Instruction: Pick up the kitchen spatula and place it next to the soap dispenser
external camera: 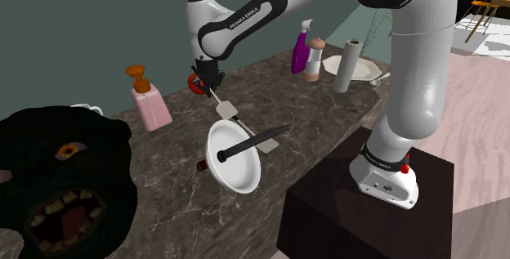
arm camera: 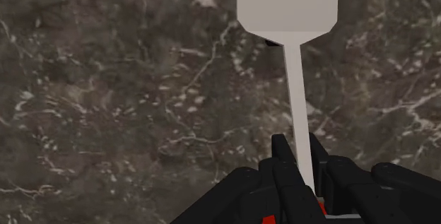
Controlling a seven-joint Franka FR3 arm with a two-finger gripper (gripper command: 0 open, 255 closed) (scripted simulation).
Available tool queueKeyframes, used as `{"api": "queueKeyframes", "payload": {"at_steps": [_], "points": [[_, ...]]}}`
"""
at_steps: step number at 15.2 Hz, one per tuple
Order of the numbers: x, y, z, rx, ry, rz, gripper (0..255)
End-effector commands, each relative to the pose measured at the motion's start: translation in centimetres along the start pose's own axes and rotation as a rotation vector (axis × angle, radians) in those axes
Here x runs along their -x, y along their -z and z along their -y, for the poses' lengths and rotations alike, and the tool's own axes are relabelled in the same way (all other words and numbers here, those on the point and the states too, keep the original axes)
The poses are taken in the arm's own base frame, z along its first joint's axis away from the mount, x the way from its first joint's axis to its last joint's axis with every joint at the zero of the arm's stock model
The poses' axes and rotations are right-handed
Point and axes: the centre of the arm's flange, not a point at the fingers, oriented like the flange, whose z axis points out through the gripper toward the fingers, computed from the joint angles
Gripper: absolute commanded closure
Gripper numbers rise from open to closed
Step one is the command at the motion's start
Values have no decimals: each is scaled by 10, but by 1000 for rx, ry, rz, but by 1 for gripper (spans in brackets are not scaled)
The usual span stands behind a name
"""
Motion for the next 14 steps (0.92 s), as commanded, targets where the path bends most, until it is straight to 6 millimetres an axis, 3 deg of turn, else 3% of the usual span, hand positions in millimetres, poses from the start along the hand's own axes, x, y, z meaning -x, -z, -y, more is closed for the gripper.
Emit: {"api": "queueKeyframes", "payload": {"at_steps": [1, 5, 6, 11, 14], "points": [[3, -9, -1, 6, 0, 14, 255], [3, -9, -1, 6, 0, 14, 255], [4, -9, 0, 6, 0, 14, 0], [3, -9, -1, 6, 0, 14, 0], [3, 31, -1, 6, 0, 14, 0]]}}
